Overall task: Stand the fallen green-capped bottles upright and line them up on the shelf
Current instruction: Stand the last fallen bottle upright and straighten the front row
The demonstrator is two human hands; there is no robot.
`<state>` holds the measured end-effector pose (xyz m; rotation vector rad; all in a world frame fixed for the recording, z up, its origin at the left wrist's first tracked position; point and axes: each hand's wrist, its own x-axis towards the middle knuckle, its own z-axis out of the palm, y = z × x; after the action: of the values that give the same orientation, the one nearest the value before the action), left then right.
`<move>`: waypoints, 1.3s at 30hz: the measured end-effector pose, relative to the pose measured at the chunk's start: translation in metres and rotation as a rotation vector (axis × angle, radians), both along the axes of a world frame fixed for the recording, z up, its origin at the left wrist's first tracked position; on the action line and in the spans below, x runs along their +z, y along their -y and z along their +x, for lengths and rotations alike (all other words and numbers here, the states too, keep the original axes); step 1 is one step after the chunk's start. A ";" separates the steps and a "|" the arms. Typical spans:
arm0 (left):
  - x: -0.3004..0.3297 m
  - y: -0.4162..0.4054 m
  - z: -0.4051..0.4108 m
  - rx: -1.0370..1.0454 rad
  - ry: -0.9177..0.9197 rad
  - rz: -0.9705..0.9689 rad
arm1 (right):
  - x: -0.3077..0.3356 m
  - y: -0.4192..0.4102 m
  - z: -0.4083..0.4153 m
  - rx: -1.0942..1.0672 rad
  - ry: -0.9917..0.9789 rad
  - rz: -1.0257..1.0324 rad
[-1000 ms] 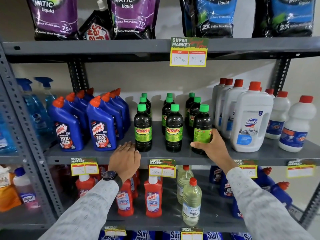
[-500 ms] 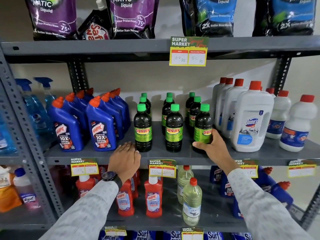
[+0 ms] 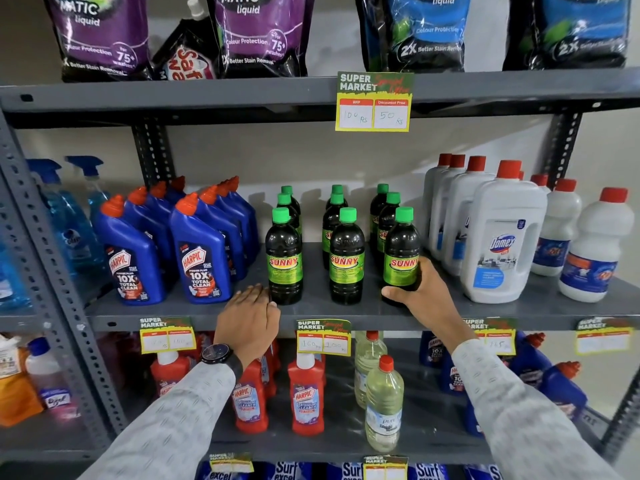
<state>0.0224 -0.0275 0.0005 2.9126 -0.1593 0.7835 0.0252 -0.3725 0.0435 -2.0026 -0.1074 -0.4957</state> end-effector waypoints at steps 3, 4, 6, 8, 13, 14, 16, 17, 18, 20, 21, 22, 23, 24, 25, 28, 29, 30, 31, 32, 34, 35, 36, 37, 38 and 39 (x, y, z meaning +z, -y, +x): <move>0.000 0.001 -0.001 0.006 0.001 -0.004 | 0.001 0.000 -0.003 -0.015 -0.006 -0.005; 0.000 0.000 -0.001 0.005 0.005 -0.006 | 0.000 -0.001 -0.004 -0.032 -0.010 -0.015; 0.000 0.000 -0.002 0.002 0.008 -0.010 | -0.001 -0.004 -0.005 -0.069 -0.009 -0.035; 0.000 0.000 -0.002 -0.001 0.014 -0.010 | -0.003 -0.007 -0.005 -0.100 0.003 -0.058; 0.001 0.000 -0.003 -0.014 0.005 -0.032 | -0.001 -0.009 -0.010 -0.092 0.035 -0.079; 0.003 0.000 -0.005 -0.028 0.003 -0.050 | -0.001 -0.011 -0.012 -0.093 0.047 -0.084; 0.009 0.002 -0.009 -0.053 0.003 -0.175 | 0.001 -0.016 -0.018 -0.159 0.082 -0.087; 0.014 0.003 -0.012 -0.060 0.003 -0.304 | 0.001 -0.019 -0.023 -0.228 0.115 -0.089; 0.019 0.003 -0.012 -0.070 0.003 -0.447 | 0.001 -0.024 -0.029 -0.303 0.175 -0.100; 0.026 0.003 -0.012 -0.101 -0.009 -0.722 | 0.005 -0.038 -0.040 -0.389 0.307 -0.133; 0.029 0.003 -0.011 -0.143 -0.017 -0.815 | 0.007 -0.048 -0.044 -0.378 0.325 -0.144; 0.031 0.003 -0.010 -0.189 -0.025 -0.886 | 0.009 -0.058 -0.046 -0.339 0.301 -0.142; 0.032 0.004 -0.008 -0.220 -0.050 -0.935 | 0.010 -0.070 -0.048 -0.286 0.250 -0.129; 0.034 0.005 -0.006 -0.245 -0.081 -0.970 | 0.008 -0.082 -0.047 -0.240 0.199 -0.124; 0.036 0.005 -0.003 -0.254 -0.118 -0.986 | 0.006 -0.093 -0.045 -0.213 0.163 -0.141; 0.040 0.009 0.004 -0.244 -0.160 -0.958 | 0.000 -0.116 -0.036 -0.190 0.052 -0.193; 0.041 0.010 0.006 -0.242 -0.149 -0.955 | 0.000 -0.120 -0.033 -0.186 0.025 -0.179; 0.041 0.010 0.008 -0.247 -0.137 -0.957 | 0.000 -0.122 -0.028 -0.180 0.012 -0.156; 0.042 0.011 0.009 -0.258 -0.131 -0.956 | -0.001 -0.123 -0.024 -0.182 0.017 -0.136; 0.042 0.010 0.009 -0.273 -0.130 -0.948 | -0.002 -0.124 -0.020 -0.191 0.021 -0.122; 0.043 0.007 0.011 -0.310 -0.138 -0.939 | 0.000 -0.124 -0.017 -0.205 0.015 -0.118; 0.042 0.004 0.011 -0.325 -0.138 -0.944 | 0.000 -0.125 -0.017 -0.199 0.012 -0.125; 0.041 0.000 0.011 -0.336 -0.135 -0.951 | 0.001 -0.125 -0.017 -0.183 0.011 -0.135; 0.040 -0.002 0.011 -0.344 -0.130 -0.958 | 0.001 -0.126 -0.018 -0.164 0.010 -0.143; 0.039 -0.005 0.010 -0.350 -0.122 -0.963 | 0.000 -0.128 -0.018 -0.146 0.005 -0.148; 0.038 -0.006 0.009 -0.357 -0.115 -0.964 | 0.000 -0.129 -0.019 -0.130 0.003 -0.150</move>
<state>0.0318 -0.0213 0.0385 1.9321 -0.2068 0.4414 0.0064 -0.2439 0.0436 -2.1654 -0.0166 -0.5887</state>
